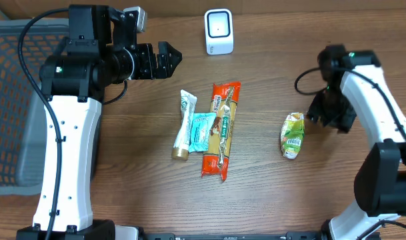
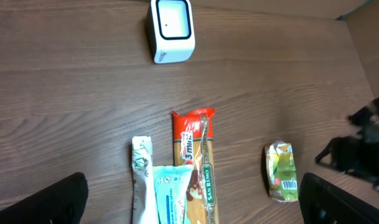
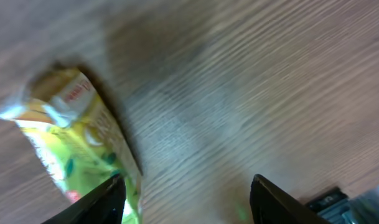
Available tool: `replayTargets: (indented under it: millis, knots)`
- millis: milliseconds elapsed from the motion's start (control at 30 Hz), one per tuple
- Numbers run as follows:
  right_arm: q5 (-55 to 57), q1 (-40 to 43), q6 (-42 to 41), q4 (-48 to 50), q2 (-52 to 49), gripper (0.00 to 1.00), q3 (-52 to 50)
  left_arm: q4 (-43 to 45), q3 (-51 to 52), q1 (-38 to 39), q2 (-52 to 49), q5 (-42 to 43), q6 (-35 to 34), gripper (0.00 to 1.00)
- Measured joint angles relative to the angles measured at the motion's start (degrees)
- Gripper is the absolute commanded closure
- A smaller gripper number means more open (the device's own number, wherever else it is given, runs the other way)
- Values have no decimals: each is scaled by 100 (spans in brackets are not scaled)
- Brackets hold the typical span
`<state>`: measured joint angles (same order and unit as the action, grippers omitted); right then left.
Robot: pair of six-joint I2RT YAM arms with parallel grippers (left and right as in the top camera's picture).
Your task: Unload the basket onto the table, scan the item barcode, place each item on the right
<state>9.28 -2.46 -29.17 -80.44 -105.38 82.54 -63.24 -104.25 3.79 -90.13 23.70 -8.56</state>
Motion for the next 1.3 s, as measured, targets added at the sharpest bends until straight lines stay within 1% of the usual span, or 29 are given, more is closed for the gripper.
replayTargets:
  millis: [133,267,500,600,767,967,1033,1100,1133,1200,1267,1300]
  knots:
    - [-387,-66,177,450,-15,39,-730,0,0,0,0,0,0,0]
    - [-664,-149,260,546,-22,44,-1062,0,0,0,0,0,0,0]
    - [-1152,-603,369,658,-22,43,-1093,0,0,0,0,0,0,0]
    - [-1303,-986,374,903,-22,42,-1093,0,0,0,0,0,0,0]
    - [-1615,-1513,376,1362,-22,42,-1093,0,0,0,0,0,0,1]
    - [-1978,-1639,566,1958,-22,44,-1093,0,0,0,0,0,0,1]
    - [-2022,-1637,793,1926,-24,47,-1058,0,0,0,0,0,0,1]
    - [-2046,-1633,1043,1720,-35,47,-887,0,0,0,0,0,0,0]
    - [-2039,-1622,1191,1622,-35,46,-734,0,0,0,0,0,0,1]
    - [-2000,-1578,1427,1432,-39,41,-352,-2,0,0,0,0,0,1]
    - [-1921,-1482,1694,1335,-39,27,140,-2,0,0,0,0,0,1]
    - [-1875,-1425,1864,1351,-39,24,365,0,0,0,0,0,0,0]
